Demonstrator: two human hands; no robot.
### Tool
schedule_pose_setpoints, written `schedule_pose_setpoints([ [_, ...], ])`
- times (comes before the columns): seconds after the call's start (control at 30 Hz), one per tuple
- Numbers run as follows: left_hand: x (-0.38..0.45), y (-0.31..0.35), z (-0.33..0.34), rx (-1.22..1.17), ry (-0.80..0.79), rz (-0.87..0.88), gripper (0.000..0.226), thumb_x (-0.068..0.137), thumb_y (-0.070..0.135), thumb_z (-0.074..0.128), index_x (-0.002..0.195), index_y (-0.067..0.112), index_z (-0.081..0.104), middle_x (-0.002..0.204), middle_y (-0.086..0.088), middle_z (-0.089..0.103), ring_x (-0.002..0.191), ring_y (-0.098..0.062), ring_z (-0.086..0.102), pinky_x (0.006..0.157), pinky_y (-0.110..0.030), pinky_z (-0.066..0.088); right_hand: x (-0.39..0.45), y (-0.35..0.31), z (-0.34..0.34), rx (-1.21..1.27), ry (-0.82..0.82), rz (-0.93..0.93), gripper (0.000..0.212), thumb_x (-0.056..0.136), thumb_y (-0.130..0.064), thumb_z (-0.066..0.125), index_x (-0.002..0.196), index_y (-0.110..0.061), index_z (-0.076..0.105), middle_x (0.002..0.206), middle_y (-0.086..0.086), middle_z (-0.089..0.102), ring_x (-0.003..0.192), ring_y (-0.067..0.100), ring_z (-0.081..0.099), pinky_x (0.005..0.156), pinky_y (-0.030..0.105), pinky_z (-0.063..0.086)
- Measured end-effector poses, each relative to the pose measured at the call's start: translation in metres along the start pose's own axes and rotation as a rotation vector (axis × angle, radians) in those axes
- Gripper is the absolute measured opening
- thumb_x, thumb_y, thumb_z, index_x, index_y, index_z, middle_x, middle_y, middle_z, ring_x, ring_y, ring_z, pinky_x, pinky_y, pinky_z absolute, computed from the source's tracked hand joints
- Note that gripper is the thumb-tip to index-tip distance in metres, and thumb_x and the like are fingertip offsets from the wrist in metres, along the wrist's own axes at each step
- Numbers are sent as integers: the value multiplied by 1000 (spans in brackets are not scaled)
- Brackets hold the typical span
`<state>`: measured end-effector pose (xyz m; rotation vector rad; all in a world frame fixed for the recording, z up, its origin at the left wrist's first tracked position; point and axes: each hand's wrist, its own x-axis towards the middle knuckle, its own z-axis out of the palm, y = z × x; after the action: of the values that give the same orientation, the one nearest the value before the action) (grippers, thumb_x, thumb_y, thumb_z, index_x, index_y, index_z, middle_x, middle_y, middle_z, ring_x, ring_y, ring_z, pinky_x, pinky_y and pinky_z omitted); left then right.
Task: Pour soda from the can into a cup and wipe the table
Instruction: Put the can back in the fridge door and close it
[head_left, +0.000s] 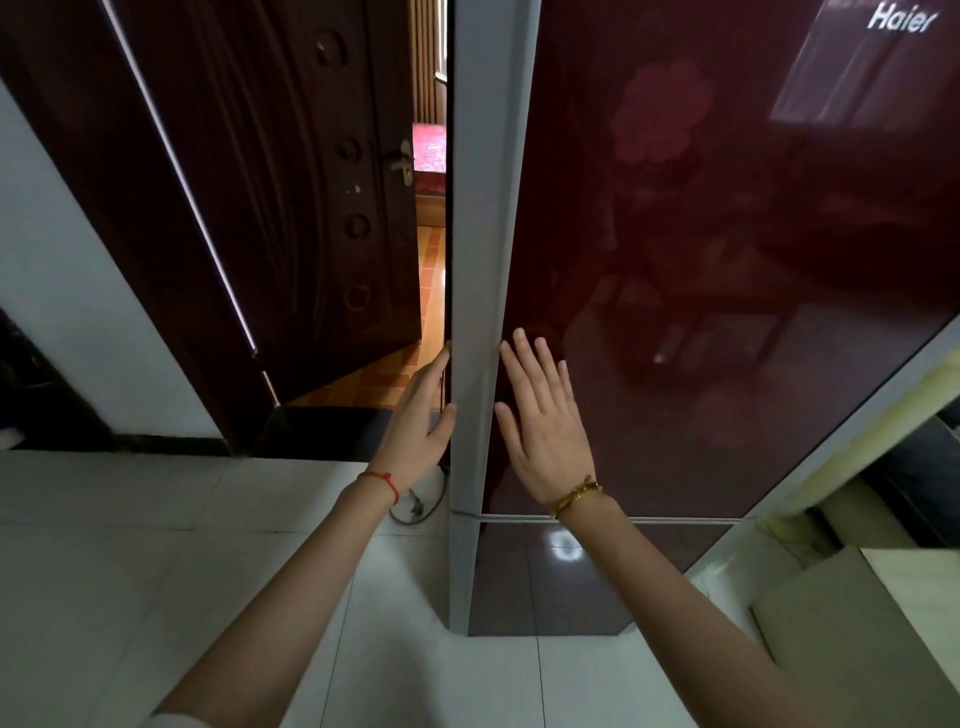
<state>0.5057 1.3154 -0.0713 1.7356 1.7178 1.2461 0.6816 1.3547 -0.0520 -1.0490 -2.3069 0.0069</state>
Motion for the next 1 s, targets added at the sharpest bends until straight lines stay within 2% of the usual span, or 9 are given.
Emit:
schedule_pose_setpoints([
  [0.23, -2, -7, -7, 82, -34, 14, 70, 96, 16, 56, 153, 31, 18, 157, 9, 28, 144, -8, 27, 118, -42, 30, -6, 0, -7, -7, 8, 10, 59, 101, -33, 39, 153, -15, 15, 161, -2, 8, 149, 15, 0, 122, 43, 11],
  [0.47, -21, -6, -23, 209, -115, 79, 65, 97, 20, 54, 154, 26, 21, 158, 4, 24, 146, -16, 23, 117, -39, 28, -40, -5, -5, -75, 9, 245, 63, 98, -36, 45, 151, -14, 21, 157, 2, 25, 149, 21, 8, 121, 44, 13],
  [0.57, -33, -10, -30, 269, -170, 132, 63, 97, 21, 55, 153, 22, 25, 157, 1, 26, 146, -19, 24, 117, -44, 31, -60, -17, -7, -104, -6, 344, 61, 97, -37, 47, 149, -13, 27, 155, 5, 29, 148, 24, 12, 121, 45, 13],
  [0.83, -68, -16, -38, 308, -352, 247, 58, 95, 22, 56, 149, 20, 33, 152, 1, 37, 142, -18, 31, 113, -45, 37, -130, -60, -21, -142, -49, 565, 61, 96, -36, 48, 149, -13, 27, 155, 7, 29, 148, 28, 13, 121, 46, 14],
  [1.0, -85, -8, -36, 283, -490, 338, 57, 95, 21, 57, 148, 18, 36, 148, -1, 41, 139, -18, 34, 115, -35, 32, -177, -90, -41, -148, -95, 706, 64, 95, -33, 50, 150, -14, 24, 156, 7, 27, 148, 27, 12, 120, 47, 13],
])
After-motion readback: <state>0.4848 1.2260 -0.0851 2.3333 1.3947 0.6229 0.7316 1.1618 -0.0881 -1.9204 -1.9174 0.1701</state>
